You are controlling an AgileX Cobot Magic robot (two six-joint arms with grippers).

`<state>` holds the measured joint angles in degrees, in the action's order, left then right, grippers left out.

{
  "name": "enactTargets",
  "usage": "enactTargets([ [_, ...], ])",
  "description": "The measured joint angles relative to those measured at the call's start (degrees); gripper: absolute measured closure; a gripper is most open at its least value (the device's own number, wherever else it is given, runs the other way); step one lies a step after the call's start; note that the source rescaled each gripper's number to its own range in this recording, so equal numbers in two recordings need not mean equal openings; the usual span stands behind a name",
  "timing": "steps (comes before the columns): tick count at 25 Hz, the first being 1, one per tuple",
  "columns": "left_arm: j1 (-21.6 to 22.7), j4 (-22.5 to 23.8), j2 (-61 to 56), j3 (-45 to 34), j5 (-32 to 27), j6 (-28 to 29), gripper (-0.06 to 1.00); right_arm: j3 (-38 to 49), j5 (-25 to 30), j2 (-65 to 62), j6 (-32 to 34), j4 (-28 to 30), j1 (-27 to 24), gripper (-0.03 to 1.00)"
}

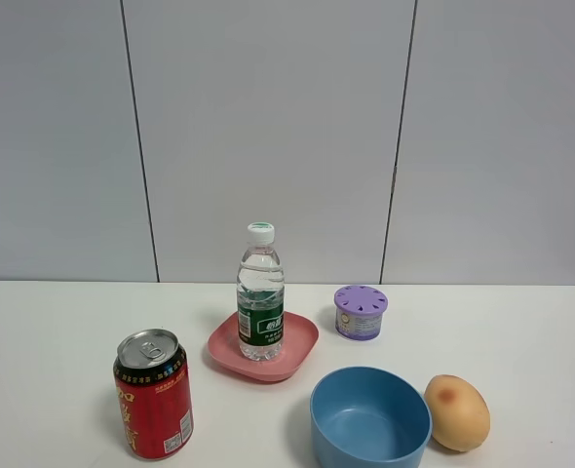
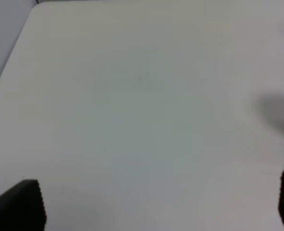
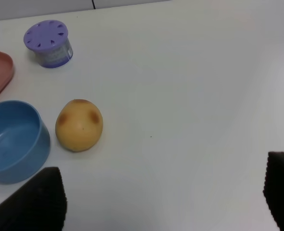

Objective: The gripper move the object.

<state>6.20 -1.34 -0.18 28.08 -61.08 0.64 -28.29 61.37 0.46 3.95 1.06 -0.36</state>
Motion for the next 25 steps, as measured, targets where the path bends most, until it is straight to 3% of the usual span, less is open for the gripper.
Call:
enactTargets([
  [25,0.0,0.0,0.0,0.0,0.0,0.0,-0.06,0.0,0.0,0.0,0.0,0.0,0.0,0.28],
])
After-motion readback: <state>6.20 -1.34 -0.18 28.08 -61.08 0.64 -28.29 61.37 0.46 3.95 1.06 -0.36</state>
